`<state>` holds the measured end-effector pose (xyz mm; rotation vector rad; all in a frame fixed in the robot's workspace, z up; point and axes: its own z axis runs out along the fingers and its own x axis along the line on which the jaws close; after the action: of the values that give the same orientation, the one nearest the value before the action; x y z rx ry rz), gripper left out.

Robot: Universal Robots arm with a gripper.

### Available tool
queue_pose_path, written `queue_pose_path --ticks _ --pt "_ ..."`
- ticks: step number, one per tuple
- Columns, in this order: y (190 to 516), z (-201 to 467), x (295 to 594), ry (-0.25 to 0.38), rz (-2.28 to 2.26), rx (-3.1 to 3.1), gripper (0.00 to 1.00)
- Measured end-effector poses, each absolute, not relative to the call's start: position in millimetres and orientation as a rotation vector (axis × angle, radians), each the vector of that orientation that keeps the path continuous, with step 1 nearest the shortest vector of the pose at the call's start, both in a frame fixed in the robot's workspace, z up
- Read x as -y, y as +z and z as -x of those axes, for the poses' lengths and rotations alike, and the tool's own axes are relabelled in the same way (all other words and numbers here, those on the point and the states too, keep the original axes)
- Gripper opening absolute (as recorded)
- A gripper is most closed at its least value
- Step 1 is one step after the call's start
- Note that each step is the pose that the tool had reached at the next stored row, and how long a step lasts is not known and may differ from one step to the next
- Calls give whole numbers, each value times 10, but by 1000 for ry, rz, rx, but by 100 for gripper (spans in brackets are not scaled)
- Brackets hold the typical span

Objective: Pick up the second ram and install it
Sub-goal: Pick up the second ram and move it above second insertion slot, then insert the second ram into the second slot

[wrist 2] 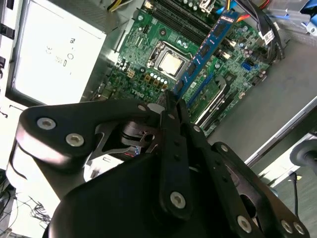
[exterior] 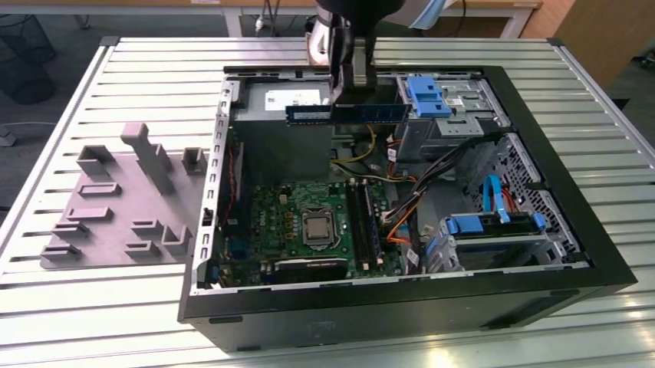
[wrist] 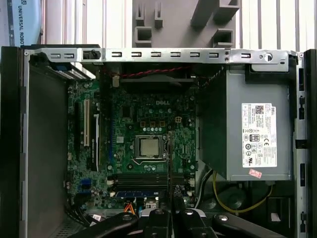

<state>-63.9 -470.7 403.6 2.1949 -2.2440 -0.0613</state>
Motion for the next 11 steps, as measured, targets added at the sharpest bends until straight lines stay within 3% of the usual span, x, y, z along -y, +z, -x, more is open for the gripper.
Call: queue_pose_path --ticks 11 --pt "4037 636 4707 -61 -2195 2244 14"
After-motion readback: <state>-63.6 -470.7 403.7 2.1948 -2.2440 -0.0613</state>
